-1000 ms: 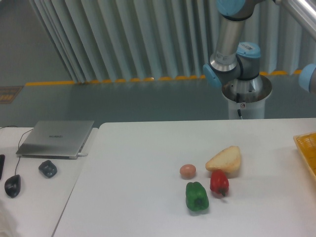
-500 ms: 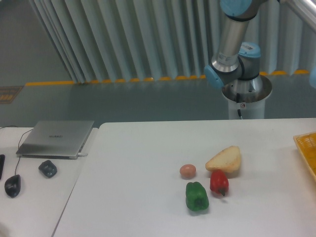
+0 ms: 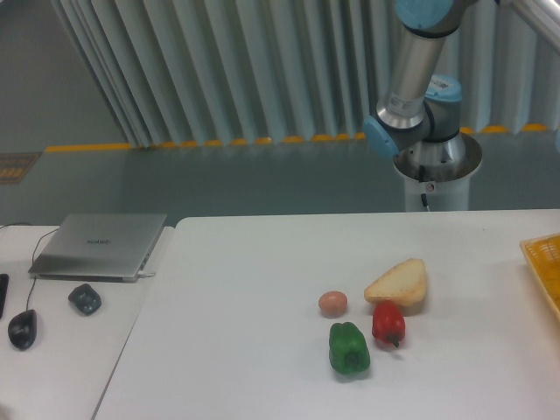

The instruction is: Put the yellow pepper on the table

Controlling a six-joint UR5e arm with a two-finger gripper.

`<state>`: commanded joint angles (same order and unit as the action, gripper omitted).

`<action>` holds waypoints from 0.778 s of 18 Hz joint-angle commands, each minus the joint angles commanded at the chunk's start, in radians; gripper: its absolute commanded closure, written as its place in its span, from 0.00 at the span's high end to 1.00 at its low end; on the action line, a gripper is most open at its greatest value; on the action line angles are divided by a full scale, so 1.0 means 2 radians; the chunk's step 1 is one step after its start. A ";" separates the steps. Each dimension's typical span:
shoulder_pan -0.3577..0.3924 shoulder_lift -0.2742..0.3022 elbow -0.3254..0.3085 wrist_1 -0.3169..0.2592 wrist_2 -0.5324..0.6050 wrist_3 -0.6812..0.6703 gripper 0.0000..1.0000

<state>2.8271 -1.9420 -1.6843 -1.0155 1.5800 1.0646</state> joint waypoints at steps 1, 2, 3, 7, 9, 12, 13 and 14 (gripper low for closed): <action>0.000 0.001 0.000 0.000 0.000 0.000 1.00; -0.002 0.001 -0.001 0.000 0.000 0.000 1.00; -0.002 0.001 -0.003 0.001 0.000 0.000 1.00; 0.002 0.001 -0.003 0.001 0.000 0.004 1.00; 0.003 0.000 -0.003 0.000 0.000 0.017 1.00; 0.006 0.001 -0.003 0.000 0.000 0.032 0.96; 0.005 0.001 -0.001 -0.002 0.000 0.033 0.88; 0.005 0.001 0.001 -0.002 0.000 0.033 0.77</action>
<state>2.8379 -1.9405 -1.6828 -1.0201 1.5800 1.1305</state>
